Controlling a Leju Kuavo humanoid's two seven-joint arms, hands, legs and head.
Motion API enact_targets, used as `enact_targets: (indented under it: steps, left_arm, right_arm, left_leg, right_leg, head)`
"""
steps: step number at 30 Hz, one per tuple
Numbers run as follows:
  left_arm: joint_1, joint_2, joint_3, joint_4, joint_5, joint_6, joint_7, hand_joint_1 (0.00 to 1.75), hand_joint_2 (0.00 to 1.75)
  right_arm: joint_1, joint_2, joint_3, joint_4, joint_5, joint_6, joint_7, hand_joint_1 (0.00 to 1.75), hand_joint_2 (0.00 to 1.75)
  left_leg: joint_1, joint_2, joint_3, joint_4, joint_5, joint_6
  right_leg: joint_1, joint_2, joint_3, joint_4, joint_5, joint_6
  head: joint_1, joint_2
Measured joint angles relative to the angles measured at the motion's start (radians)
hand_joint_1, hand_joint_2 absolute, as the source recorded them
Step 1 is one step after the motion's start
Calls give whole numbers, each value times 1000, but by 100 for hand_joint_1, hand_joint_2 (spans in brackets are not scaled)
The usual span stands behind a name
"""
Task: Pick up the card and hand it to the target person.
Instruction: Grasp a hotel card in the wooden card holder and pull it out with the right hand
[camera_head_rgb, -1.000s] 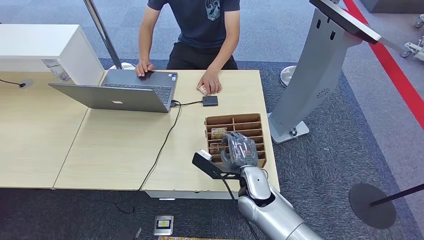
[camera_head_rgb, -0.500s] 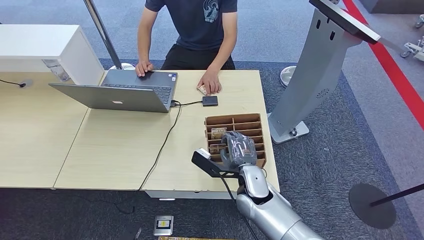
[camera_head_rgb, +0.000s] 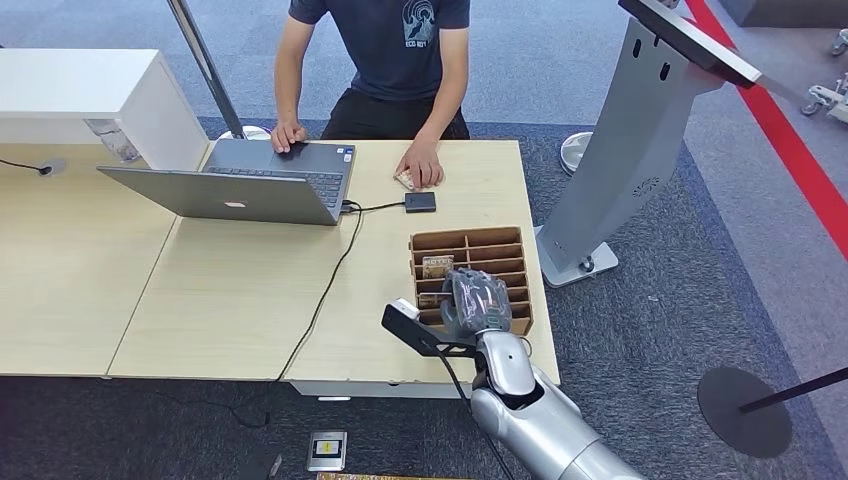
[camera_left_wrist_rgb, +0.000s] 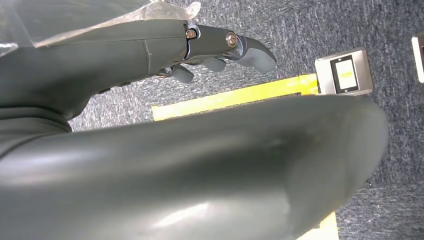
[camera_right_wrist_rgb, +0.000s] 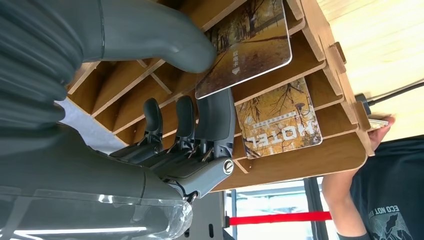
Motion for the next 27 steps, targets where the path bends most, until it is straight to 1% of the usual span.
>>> enact_targets:
  steps: [7,8,9,13,17,19,23,27]
  left_arm:
    - [-1,0,-5,0,1,2,0,0,0]
    - [-1,0,-6,0,1,2,0,0,0]
    - [-1,0,-6,0,1,2,0,0,0]
    - [-2,0,-8,0,4,2,0,0,0]
    - [-2,0,-13,0,9,5,-2,0,0]
    - [-2,0,-16,0,8,10,-3,0,0]
    - [-3,0,-26,0,-10,35,8,0,0]
    - [-2,0,-36,0,0,41,8,0,0]
  right_arm:
    - [0,3,0,0,1,4,0,111,175]
    - [0,3,0,0,1,4,0,114,175]
    - [0,3,0,0,1,4,0,118,175]
    - [0,3,0,1,1,6,-1,156,175]
    - [0,4,0,4,1,10,-2,171,175]
    - [0,4,0,5,1,11,-2,175,175]
    - [0,4,0,5,-1,13,-3,175,175]
    - [0,4,0,4,-4,9,-3,175,175]
  left_leg:
    - [0,0,0,0,0,0]
    - [0,0,0,0,0,0]
    - [0,0,0,0,0,0]
    - [0,0,0,0,0,0]
    - [0,0,0,0,0,0]
    - [0,0,0,0,0,0]
    - [0,0,0,0,0,0]
    - [0,0,0,0,0,0]
  right_leg:
    - [0,0,0,0,0,0]
    - [0,0,0,0,0,0]
    - [0,0,0,0,0,0]
    - [0,0,0,0,0,0]
    - [0,0,0,0,0,0]
    - [0,0,0,0,0,0]
    - [0,0,0,0,0,0]
    - [0,0,0,0,0,0]
  head:
    - [0,0]
    - [0,0]
    - [0,0]
    - [0,0]
    - [0,0]
    - [0,0]
    - [0,0]
    - [0,0]
